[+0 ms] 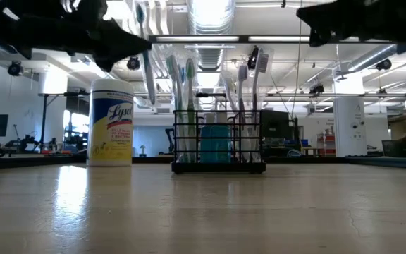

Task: Pick & Place toothbrushing station
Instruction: Put the blue toothbrush into the black wire organizer

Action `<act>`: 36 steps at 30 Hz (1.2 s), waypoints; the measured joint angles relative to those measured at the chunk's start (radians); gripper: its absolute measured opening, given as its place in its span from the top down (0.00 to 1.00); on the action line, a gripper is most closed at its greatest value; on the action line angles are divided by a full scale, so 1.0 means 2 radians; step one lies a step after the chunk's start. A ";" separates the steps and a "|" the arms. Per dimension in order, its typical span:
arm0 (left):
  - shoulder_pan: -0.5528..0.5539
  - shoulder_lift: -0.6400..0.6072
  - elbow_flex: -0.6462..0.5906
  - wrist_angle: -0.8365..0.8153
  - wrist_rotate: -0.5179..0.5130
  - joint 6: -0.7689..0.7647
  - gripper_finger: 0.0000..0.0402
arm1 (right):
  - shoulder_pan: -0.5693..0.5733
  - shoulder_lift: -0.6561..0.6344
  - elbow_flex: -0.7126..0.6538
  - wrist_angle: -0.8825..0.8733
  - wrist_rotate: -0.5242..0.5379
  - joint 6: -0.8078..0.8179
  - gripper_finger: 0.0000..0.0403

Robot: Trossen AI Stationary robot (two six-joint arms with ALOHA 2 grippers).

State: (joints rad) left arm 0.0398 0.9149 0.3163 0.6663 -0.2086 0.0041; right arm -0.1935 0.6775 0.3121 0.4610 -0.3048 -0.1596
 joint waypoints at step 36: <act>0.073 0.216 0.102 0.029 0.138 -0.006 0.94 | -0.079 -0.004 -0.091 0.083 -0.040 0.054 0.98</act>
State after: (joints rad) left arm 0.1864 1.3470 0.5209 0.7241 0.0681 -0.0076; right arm -0.3519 0.6689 0.1310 0.6261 -0.3840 -0.0517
